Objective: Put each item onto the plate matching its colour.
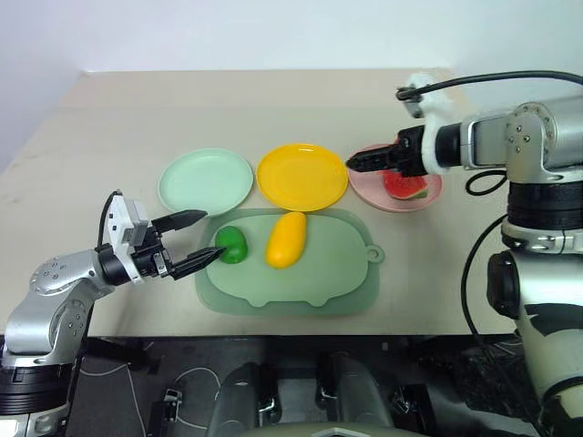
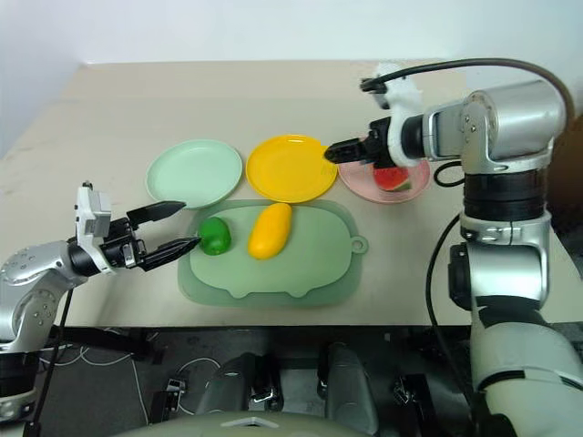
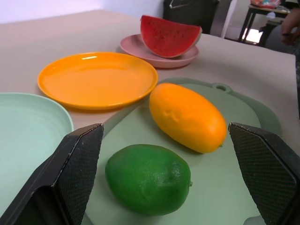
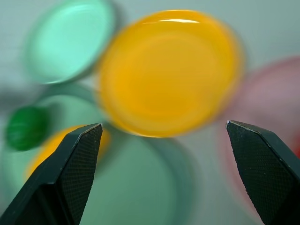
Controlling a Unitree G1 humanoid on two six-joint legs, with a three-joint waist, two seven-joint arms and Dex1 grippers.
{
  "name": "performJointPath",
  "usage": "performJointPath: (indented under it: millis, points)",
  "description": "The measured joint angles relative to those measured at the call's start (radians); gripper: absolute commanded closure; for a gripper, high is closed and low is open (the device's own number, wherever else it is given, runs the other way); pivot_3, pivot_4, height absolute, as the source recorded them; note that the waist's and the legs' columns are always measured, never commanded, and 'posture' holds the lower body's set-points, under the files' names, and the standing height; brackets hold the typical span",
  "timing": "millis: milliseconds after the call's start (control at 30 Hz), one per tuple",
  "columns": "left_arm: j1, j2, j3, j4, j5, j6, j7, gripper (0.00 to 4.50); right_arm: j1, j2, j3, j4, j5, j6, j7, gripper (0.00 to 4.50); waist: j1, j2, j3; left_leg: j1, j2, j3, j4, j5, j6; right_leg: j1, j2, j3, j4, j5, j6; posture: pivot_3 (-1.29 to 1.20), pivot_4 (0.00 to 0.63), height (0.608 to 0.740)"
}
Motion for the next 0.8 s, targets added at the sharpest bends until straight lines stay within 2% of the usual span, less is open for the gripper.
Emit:
performJointPath:
  millis: [233, 467, 600, 800]
  points:
    - [-0.053, 0.0, -0.02, 0.0, 0.002, 0.016, 0.006, 0.0, 0.056, 0.142, 0.01, 0.046, 0.372, 0.001, -0.343, 0.03, -0.005, -0.001, 0.0, 0.0, 0.0, 0.001, 0.0, 0.0, 0.0, 0.0, 0.001, 0.0, 0.001, 0.0, 0.0, 0.0, 0.15, 0.696]
    - [-0.059, -0.002, -0.049, 0.0, 0.009, 0.016, 0.019, 0.0, 0.06, 0.158, 0.029, 0.175, 0.713, 0.001, -0.699, 0.03, -0.004, -0.001, 0.0, 0.001, 0.0, 0.001, 0.0, 0.0, 0.0, 0.001, 0.001, 0.0, 0.002, 0.0, 0.0, 0.0, 0.15, 0.696]
    - [-0.06, -0.002, -0.049, 0.014, 0.012, 0.013, 0.013, 0.0, 0.064, 0.172, 0.078, 0.25, 0.963, 0.001, -0.919, 0.03, -0.005, -0.001, 0.0, 0.001, 0.0, 0.001, 0.0, 0.0, 0.0, 0.001, 0.001, 0.0, 0.002, 0.0, 0.0, 0.0, 0.15, 0.696]
    - [-0.058, -0.002, -0.049, 0.041, 0.021, 0.001, -0.004, 0.0, 0.08, 0.258, 0.093, 0.335, 1.166, -0.005, -1.214, 0.03, -0.003, -0.001, 0.0, 0.001, 0.0, 0.002, 0.001, 0.0, 0.0, 0.001, 0.002, 0.0, 0.003, 0.0, 0.0, 0.0, 0.15, 0.696]
